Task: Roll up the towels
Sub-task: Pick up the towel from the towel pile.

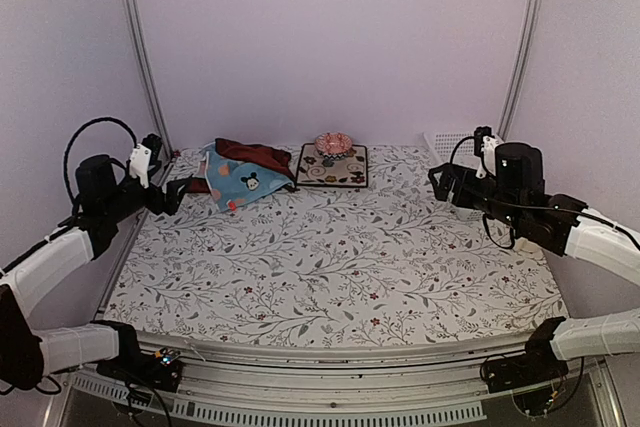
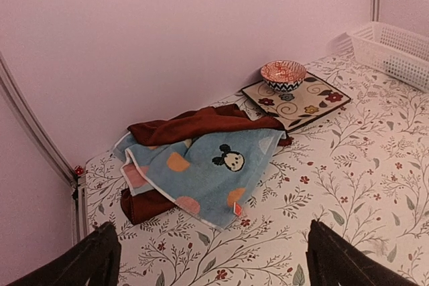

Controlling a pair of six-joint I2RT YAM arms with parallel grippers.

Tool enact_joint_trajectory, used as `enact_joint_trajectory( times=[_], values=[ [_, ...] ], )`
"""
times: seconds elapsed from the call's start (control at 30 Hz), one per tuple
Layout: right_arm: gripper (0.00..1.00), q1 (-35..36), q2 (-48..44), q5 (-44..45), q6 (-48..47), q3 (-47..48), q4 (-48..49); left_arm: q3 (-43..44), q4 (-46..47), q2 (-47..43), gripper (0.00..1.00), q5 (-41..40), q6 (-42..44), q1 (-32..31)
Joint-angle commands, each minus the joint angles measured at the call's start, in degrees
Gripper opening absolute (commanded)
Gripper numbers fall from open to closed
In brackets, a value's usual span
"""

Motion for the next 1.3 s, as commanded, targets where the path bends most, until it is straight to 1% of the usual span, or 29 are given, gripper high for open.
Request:
enact_joint_trajectory(
  times=[0.0, 0.1, 0.17, 0.2, 0.3, 0.4, 0.5, 0.57, 0.67, 0.77, 0.87, 0.97, 1.1, 1.2, 1.27],
  values=[
    [0.99, 0.09, -2.0, 5.09, 0.82, -1.47, 4.71, -0.49, 2.36, 0.6, 0.97, 1.68, -0.37, 0.58],
    [0.99, 0.11, -3.38, 8.17, 3.04, -4.45, 7.24, -0.64, 3.28, 1.0, 0.97, -0.52, 0.08, 0.57],
    [0.99, 0.09, -3.43, 6.42, -0.29, -6.33, 9.95, -0.95, 3.82, 1.21, 0.97, -0.39, 0.92, 0.49],
    [0.99, 0.1, -2.58, 5.45, -2.0, -6.14, 9.54, -1.05, 3.67, 1.46, 0.97, 0.17, 1.66, 0.31],
    [0.99, 0.13, 3.56, 3.74, -2.35, -1.77, 5.2, -0.65, 2.44, 3.71, 0.97, -0.53, 5.49, -0.7],
    [0.99, 0.17, 11.08, 1.07, -0.95, 2.29, 1.3, 1.62, 0.8, 7.83, 0.97, -5.43, 8.89, -1.36],
    [0.99, 1.47, 17.14, -1.74, -0.27, 4.17, 0.52, 3.14, 0.97, 11.57, 0.97, -9.77, 10.84, -1.37],
    [0.99, 2.46, 19.57, -2.09, -0.25, 4.61, 0.84, 3.36, 1.63, 14.33, 0.97, -10.63, 12.46, -1.37],
    [0.99, 4.36, 19.59, -2.54, -0.17, 4.2, 1.88, 5.02, 1.14, 18.6, 0.97, -9.46, 15.01, -1.66],
    [0.99, 5.43, 16.8, -1.49, -0.52, 2.59, 3.2, 8.2, -0.46, 23.88, 0.97, -8.65, 17.32, -2.42],
    [0.99, 5.46, 14.49, 1.18, -1.05, 0.69, 3.8, 14.26, -4.97, 30.26, 0.95, -9.28, 14.68, -2.68],
    [0.99, 5.46, 14.09, 1.25, -1.29, 0.55, 4.04, 19.05, -7.31, 35.41, 0.92, -8.93, 12.09, -3.22],
    [0.99, 5.5, 15.49, 0.6, -1.38, 0.45, 4.9, 20.76, -6.37, 39.09, 0.91, -12.03, 11.55, -5.1],
    [0.99, 5.53, 17.28, 0.76, -1.39, 1.15, 4.36, 23.87, -8.46, 42.49, 0.91, -13.77, 10.03, -6.35],
    [0.99, 5.5, 18.06, 1.04, -1.39, 1.27, 4.31, 25.91, -9.67, 44.74, 0.91, -13.55, 8.78, -6.77]
  ],
)
